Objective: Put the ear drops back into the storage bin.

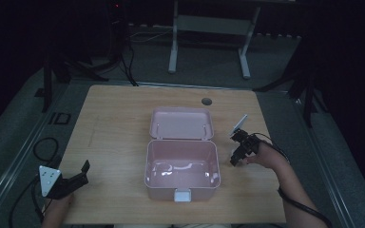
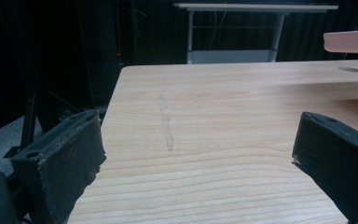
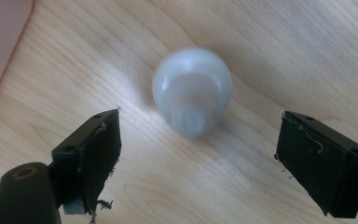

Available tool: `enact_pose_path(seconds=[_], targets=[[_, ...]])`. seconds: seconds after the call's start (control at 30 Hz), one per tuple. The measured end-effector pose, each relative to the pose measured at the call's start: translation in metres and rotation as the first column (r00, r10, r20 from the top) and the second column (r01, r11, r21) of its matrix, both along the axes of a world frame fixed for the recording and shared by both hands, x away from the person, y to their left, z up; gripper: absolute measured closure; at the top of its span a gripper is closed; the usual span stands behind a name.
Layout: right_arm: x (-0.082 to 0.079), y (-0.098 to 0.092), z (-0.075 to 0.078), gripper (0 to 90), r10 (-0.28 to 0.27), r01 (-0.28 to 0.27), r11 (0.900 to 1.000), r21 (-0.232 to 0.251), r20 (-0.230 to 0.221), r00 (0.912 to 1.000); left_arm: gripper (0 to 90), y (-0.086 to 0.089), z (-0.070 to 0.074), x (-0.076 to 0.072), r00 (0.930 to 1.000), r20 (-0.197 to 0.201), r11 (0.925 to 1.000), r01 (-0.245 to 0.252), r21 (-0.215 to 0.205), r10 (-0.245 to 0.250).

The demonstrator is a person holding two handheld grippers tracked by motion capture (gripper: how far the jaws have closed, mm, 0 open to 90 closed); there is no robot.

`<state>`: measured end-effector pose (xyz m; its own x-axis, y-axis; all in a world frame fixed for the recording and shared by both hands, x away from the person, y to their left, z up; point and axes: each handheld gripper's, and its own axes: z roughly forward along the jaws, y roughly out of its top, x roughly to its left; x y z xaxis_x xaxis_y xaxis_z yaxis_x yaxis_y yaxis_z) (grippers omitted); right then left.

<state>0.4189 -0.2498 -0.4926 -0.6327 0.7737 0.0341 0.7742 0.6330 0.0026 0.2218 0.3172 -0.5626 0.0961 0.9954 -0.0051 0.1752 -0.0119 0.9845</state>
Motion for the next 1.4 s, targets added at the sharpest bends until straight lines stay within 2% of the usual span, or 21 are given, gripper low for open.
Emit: enact_pose_path(seconds=[0.23, 0.33, 0.43, 0.57, 0.63, 0.73, 0.93, 1.03, 1.1, 1.2, 1.27, 1.37, 1.4], targets=[[0.01, 0.009, -0.002, 14.9, -0.004, 0.004, 1.0, -0.003, 0.0, 1.0, 2.0, 0.0, 0.0, 0.0, 1.0, 0.0, 1.0, 0.002, 0.0, -0.002], [0.013, 0.011, -0.004, 18.6, 0.0, 0.0, 1.0, -0.01, -0.006, 1.0, 2.0, 0.0, 0.0, 0.0, 1.0, 0.001, 1.0, 0.003, 0.002, -0.003], [0.016, 0.013, -0.005, 23.5, 0.006, -0.006, 1.0, -0.011, -0.013, 0.9999, 2.0, 0.0, 0.0, 0.0, 1.0, 0.0, 1.0, 0.004, 0.004, -0.004], [0.018, 0.015, -0.007, 35.1, 0.013, -0.014, 1.0, -0.017, -0.025, 0.9996, 2.0, 0.0, 0.0, 0.0, 1.0, -0.001, 1.0, 0.005, 0.005, -0.005], [0.018, 0.016, -0.008, 36.4, 0.014, -0.014, 1.0, -0.015, -0.028, 0.9995, 2.0, 0.0, 0.0, 0.0, 1.0, -0.002, 1.0, 0.005, 0.005, -0.005], [0.019, 0.018, -0.008, 46.3, 0.019, -0.02, 0.999, -0.029, -0.037, 0.9991, 2.0, 0.0, 0.0, 0.0, 1.0, 0.0, 1.0, 0.004, 0.004, -0.004], [0.02, 0.021, -0.012, 55.8, 0.012, -0.014, 0.999, -0.031, -0.057, 0.9983, 2.0, 0.0, 0.0, 0.0, 1.0, -0.001, 1.0, 0.005, 0.004, -0.005], [0.02, 0.023, -0.011, 59.4, 0.031, -0.033, 0.999, -0.037, -0.05, 0.9983, 2.0, 0.0, 0.0, 0.0, 1.0, -0.001, 1.0, 0.004, 0.005, -0.004], [0.019, 0.025, -0.01, 59.6, 0.058, -0.059, 0.998, -0.032, -0.055, 0.9968, 2.0, 0.0, 0.0, 0.0, 1.0, -0.001, 1.0, 0.003, 0.005, -0.003], [0.017, 0.026, -0.008, 59.6, 0.095, -0.097, 0.994, -0.056, -0.041, 0.9947, 2.0, 0.0, 0.0, 0.0, 1.0, -0.002, 1.0, 0.004, 0.005, -0.004], [0.016, 0.026, -0.007, 59.6, 0.103, -0.105, 0.993, -0.058, -0.036, 0.994, 2.0, 0.0, 0.0, 0.0, 1.0, -0.002, 1.0, 0.005, 0.005, -0.005], [0.011, 0.026, -0.002, 59.7, 0.173, -0.174, 0.984, -0.042, -0.034, 0.9843, 2.0, 0.0, 0.0, 0.0, 1.0, -0.002, 1.0, 0.004, 0.005, -0.004], [0.011, 0.026, -0.002, 59.7, 0.173, -0.174, 0.984, -0.042, -0.034, 0.9843, 2.0, 0.0, 0.0, 0.0, 1.0, -0.002, 1.0, 0.004, 0.005, -0.004]])
